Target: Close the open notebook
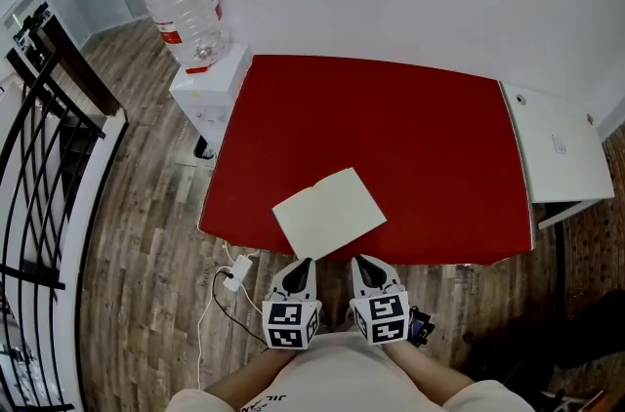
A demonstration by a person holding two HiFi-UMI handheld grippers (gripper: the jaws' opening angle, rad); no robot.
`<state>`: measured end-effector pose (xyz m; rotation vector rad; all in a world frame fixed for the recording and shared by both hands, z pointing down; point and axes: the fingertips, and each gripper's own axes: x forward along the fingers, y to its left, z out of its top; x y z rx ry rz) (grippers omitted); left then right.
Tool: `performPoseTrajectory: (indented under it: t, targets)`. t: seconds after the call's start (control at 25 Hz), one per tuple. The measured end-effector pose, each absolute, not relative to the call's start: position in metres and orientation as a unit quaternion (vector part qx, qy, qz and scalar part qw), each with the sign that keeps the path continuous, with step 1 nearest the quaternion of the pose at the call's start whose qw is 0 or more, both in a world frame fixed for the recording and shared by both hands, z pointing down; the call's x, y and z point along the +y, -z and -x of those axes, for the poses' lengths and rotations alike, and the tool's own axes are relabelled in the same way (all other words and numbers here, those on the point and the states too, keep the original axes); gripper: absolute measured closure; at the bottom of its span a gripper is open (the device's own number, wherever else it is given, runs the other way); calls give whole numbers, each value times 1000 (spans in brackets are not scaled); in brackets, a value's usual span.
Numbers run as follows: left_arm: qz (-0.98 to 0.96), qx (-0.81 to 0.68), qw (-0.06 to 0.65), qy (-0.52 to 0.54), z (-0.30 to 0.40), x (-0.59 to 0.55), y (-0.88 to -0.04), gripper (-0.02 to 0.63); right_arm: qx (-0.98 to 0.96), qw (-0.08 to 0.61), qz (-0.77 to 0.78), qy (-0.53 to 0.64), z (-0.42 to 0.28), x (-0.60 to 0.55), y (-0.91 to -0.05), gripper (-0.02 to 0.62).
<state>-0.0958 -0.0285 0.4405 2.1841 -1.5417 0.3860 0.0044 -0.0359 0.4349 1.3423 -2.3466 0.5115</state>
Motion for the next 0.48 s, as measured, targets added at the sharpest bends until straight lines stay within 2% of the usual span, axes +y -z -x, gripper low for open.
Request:
performPoseTrajectory:
  t: [0.48]
  targets:
    - [-778,-561,232,-159,100,-39,-468,601,-836,207,-473,-188,0,-56,-458,589]
